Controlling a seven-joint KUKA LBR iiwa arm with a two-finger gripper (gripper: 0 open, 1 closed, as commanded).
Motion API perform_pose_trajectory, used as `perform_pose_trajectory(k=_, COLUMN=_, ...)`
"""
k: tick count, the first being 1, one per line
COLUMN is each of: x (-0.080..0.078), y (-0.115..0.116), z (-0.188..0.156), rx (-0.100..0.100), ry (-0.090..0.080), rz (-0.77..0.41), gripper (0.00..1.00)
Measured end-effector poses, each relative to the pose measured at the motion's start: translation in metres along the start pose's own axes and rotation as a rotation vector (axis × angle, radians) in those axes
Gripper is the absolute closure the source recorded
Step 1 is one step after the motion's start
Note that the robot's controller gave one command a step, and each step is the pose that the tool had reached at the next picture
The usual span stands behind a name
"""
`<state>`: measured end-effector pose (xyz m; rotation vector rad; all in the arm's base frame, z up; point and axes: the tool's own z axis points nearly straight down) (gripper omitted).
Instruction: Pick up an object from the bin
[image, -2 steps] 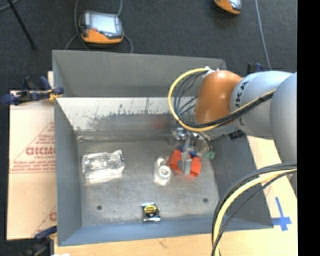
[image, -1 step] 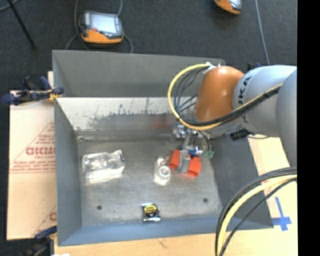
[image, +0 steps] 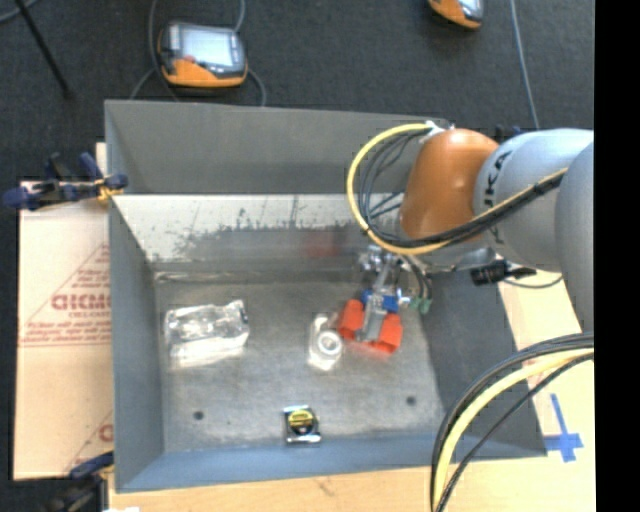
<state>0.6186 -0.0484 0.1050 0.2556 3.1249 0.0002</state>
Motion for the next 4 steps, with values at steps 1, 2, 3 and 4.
perform_pose_trajectory(k=1, x=0.012, y=0.0, z=0.036, rx=0.0, ry=0.006, rz=0.06, gripper=0.0)
perform_pose_trajectory(k=2, x=0.01, y=-0.001, z=0.035, rx=0.001, ry=0.002, rz=0.059, gripper=0.0)
perform_pose_trajectory(k=3, x=0.008, y=-0.001, z=0.032, rx=0.001, ry=-0.005, rz=0.058, gripper=1.0)
perform_pose_trajectory(k=4, x=0.004, y=-0.001, z=-0.09, rx=-0.001, ry=-0.006, rz=0.055, gripper=1.0)
